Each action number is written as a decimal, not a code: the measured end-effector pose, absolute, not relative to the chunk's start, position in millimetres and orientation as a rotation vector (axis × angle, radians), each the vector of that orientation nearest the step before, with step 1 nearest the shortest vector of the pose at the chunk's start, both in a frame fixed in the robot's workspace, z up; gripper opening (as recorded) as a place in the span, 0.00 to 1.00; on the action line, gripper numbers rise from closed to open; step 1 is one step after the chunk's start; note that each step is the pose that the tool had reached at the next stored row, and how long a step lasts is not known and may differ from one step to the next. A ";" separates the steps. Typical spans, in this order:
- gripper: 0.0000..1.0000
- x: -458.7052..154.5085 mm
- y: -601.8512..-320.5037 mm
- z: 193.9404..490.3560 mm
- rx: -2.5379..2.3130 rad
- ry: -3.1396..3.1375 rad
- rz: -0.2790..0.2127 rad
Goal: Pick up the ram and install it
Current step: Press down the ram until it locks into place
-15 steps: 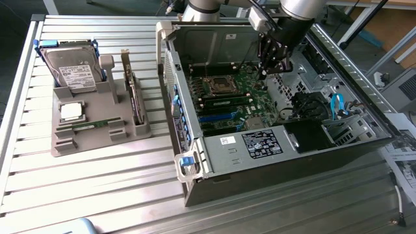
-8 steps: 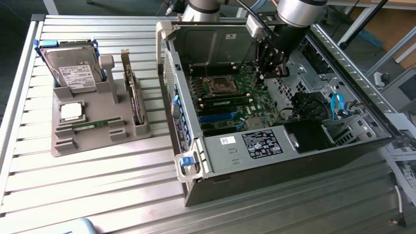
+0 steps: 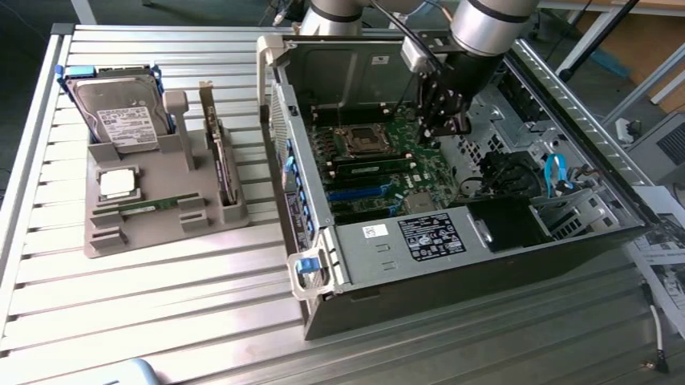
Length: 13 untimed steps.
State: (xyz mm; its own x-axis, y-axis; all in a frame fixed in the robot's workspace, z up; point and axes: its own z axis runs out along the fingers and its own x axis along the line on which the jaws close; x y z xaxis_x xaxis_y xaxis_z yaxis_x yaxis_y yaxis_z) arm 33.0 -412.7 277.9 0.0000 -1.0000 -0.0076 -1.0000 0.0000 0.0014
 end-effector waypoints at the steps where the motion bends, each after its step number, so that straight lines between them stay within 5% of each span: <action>1: 0.11 33.0 -412.7 275.7 -2.218 2.218 0.010; 13: 0.11 33.0 -412.7 252.0 -2.218 2.218 0.010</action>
